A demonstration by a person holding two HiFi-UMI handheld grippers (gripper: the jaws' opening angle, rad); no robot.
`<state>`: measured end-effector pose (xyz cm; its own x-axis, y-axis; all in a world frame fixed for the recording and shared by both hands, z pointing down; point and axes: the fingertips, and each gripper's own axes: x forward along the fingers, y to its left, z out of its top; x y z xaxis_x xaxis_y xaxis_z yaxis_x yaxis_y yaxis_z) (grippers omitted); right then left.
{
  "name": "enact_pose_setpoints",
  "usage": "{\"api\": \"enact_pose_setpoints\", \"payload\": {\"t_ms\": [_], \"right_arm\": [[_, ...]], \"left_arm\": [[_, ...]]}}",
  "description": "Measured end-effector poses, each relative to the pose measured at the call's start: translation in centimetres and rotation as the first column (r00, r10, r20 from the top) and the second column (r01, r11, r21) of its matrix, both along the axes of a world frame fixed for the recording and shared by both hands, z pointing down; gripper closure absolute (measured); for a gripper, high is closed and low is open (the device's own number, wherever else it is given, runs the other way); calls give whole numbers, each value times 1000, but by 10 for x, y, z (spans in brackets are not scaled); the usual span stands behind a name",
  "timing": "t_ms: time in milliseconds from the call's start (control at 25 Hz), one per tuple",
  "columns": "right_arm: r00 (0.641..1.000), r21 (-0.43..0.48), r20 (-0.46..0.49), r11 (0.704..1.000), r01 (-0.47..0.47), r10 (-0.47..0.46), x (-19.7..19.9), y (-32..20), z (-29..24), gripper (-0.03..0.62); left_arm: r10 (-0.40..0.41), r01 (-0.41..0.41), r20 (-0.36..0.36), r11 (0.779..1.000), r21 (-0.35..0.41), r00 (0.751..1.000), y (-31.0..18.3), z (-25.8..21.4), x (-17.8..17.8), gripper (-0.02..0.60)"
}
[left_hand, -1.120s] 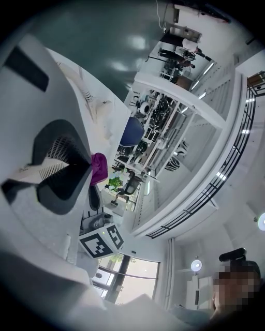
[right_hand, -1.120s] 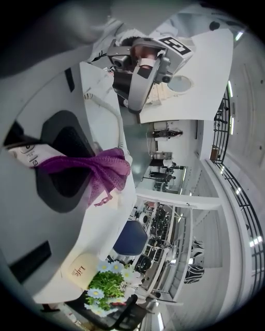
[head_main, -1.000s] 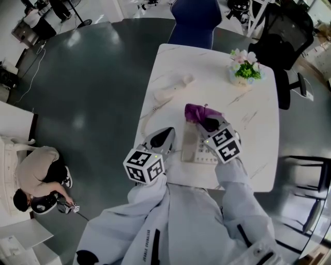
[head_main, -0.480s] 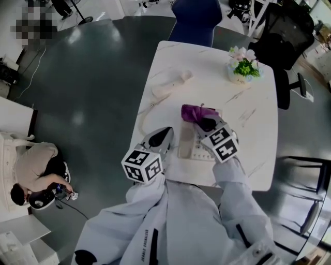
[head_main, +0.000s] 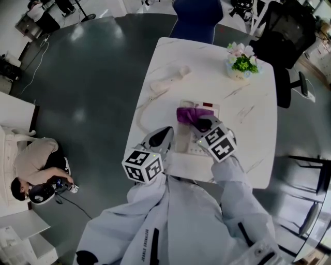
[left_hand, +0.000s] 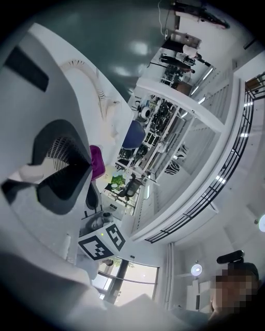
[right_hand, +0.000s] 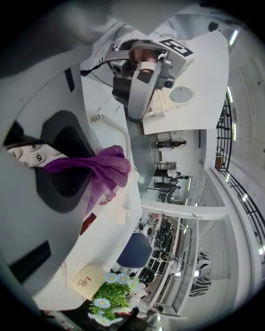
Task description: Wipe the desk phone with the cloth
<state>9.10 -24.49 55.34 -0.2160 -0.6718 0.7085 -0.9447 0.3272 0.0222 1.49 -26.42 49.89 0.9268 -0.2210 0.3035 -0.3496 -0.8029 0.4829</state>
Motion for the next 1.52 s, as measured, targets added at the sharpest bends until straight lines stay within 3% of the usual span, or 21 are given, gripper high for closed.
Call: {"api": "enact_pose_setpoints", "payload": {"t_ms": [1520], "right_arm": [[996,-82,52,994,71,-67,-49,52,15,557]], "left_arm": [[-48,48,2,999,-1,999,34,-4,-34,584]]}}
